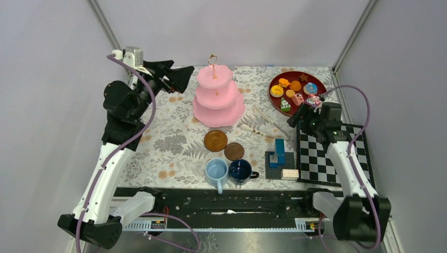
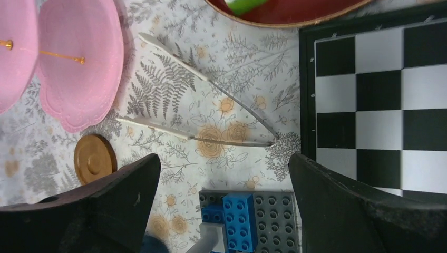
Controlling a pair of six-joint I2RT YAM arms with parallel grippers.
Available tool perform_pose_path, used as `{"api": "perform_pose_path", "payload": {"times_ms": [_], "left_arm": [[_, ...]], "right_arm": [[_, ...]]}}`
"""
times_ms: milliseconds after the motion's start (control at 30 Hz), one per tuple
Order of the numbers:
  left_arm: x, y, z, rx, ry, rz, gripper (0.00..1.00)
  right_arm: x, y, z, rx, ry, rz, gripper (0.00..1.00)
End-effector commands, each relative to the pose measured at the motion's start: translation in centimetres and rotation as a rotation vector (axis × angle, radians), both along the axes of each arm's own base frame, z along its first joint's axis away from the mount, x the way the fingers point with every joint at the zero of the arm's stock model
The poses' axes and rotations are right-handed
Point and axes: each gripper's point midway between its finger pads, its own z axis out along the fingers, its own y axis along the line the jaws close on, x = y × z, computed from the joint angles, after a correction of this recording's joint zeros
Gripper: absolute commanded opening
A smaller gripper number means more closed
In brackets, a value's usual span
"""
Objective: Serve the afternoon tea
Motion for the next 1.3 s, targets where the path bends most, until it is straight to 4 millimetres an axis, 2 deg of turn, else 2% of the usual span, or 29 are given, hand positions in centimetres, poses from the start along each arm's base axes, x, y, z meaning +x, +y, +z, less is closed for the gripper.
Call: {"api": "perform_pose_path", "payload": {"times_ms": [0,200,300,333,400,533,733,967,1133,1267], "left_arm": [[0.4,0.8,-1.3,0.040,-0.062,0.058,0.99],[0.7,0.5,-3.7,0.055,-0.024,0.048,0.99],[0.9,0.6,-4.2,0.042,-0.008,0.049,0.99],[0.9,0.5,-4.2,0.035,-0.004,0.047,0.99],[0.7,0.3,-4.2,0.026,-0.002,0.034,0.99],[0.9,0.2,-4.7,0.018,0.010,0.027,0.99],[0.6,-0.3,-4.7,0.006,0.012,-0.004,0.99],[0.9,-0.5,-5.1,-0.001,0.026,-0.010,0.99],[0.9,-0.7,-5.1,-0.006,0.032,-0.027,0.99],[1.0,-0.5,-5.2,-0.012,0.036,-0.014,0.99]], "right_arm": [[1.8,2.8,0.0,0.219,-0.011,0.162,0.98],[2.8,3.3,-2.3,0.227,0.040,0.223,0.99],[3.5,2.6,-4.0,0.186,0.075,0.200,0.99],[3.8,2.6,-4.6,0.177,0.097,0.204,0.95],[4.2,3.1,-5.5,0.158,0.134,0.244,0.90],[5.7,4.4,-6.9,0.020,0.155,0.280,0.92],[7.6,4.1,-11.4,-0.107,0.289,0.268,0.90],[8.5,5.0,-14.2,-0.228,0.387,0.283,0.71],[8.8,5.5,-14.8,-0.201,0.402,0.238,0.57],[10.0,5.4,-14.8,-0.191,0.393,0.173,0.44]]}}
